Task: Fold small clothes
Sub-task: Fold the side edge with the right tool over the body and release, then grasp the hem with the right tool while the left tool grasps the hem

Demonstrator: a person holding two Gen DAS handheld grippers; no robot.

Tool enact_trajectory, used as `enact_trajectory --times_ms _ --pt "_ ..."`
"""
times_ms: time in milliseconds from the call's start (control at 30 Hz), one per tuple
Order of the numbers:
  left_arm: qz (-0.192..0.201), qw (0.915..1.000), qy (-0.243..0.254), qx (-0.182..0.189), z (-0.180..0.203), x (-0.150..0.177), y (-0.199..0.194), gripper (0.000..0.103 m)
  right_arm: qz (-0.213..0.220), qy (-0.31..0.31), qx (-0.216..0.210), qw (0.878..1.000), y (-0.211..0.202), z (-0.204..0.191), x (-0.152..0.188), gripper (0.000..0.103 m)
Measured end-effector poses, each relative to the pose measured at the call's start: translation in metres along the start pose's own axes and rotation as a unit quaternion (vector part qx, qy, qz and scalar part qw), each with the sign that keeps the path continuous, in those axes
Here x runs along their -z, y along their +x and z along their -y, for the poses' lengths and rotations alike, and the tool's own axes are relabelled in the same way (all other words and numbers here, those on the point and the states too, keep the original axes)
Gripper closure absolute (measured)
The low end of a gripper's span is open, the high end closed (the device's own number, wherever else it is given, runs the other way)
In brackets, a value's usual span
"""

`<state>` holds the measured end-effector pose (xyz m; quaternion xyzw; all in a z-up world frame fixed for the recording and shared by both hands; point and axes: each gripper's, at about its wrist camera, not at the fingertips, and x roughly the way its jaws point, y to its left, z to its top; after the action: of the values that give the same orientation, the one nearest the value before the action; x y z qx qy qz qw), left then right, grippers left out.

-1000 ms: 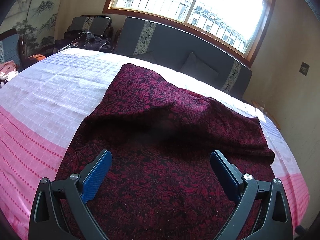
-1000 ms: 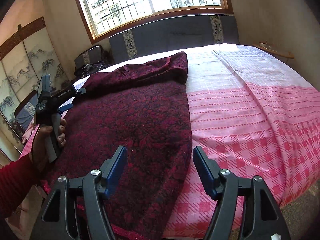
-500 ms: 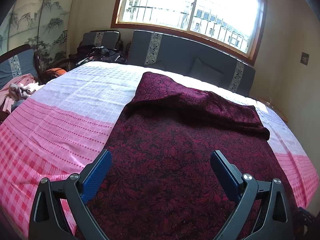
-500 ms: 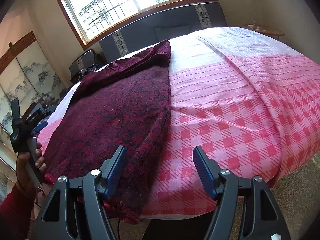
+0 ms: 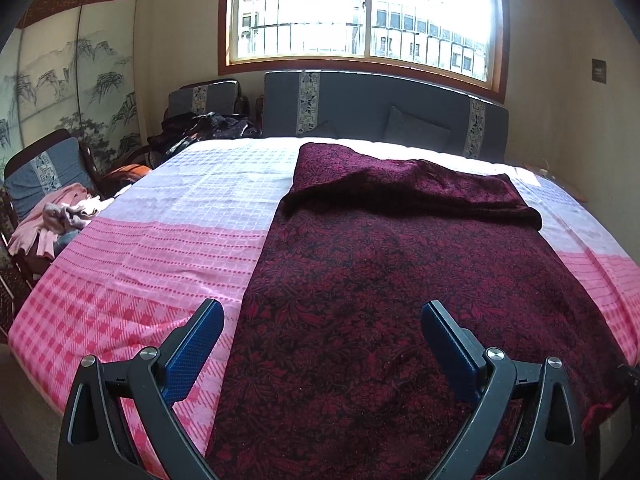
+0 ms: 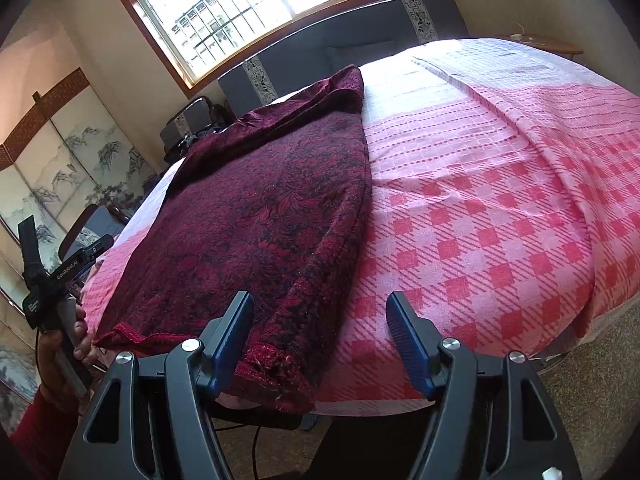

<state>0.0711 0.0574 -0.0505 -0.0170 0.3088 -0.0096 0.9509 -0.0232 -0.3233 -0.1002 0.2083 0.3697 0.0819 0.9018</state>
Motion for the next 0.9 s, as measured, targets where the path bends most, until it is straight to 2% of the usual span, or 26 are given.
enact_trajectory --times_ms 133,267,367,500,567,633,767,900 --pt "-0.018 0.9998 0.010 0.007 -0.010 0.006 0.000 0.005 -0.003 -0.001 -0.010 1.000 0.000 0.000 0.001 0.037" --pt "-0.074 0.9945 -0.018 0.072 -0.035 0.014 0.008 0.005 -0.014 0.000 -0.021 1.000 0.002 0.000 -0.001 0.037" --pt "-0.123 0.9806 -0.062 0.140 -0.059 0.019 0.020 0.005 -0.022 0.006 -0.030 0.999 0.004 0.002 -0.004 0.037" --pt "-0.154 0.9642 -0.111 0.185 -0.088 0.026 0.030 0.006 -0.029 0.017 -0.043 0.998 0.005 0.007 -0.008 0.037" --pt "-0.170 0.9585 -0.127 0.190 -0.100 0.029 0.035 0.006 -0.032 0.029 -0.054 0.998 0.005 0.012 -0.009 0.037" --pt "-0.178 0.9494 -0.147 0.213 -0.111 0.033 0.037 0.006 -0.036 0.041 -0.067 0.996 0.005 0.016 -0.010 0.037" --pt "-0.195 0.9366 -0.138 0.256 -0.115 0.034 0.034 0.007 -0.041 0.050 -0.085 0.994 0.007 0.019 -0.011 0.037" --pt "-0.224 0.9086 -0.145 0.321 -0.109 0.038 0.031 0.007 -0.060 0.060 -0.119 0.989 0.012 0.021 -0.014 0.039"
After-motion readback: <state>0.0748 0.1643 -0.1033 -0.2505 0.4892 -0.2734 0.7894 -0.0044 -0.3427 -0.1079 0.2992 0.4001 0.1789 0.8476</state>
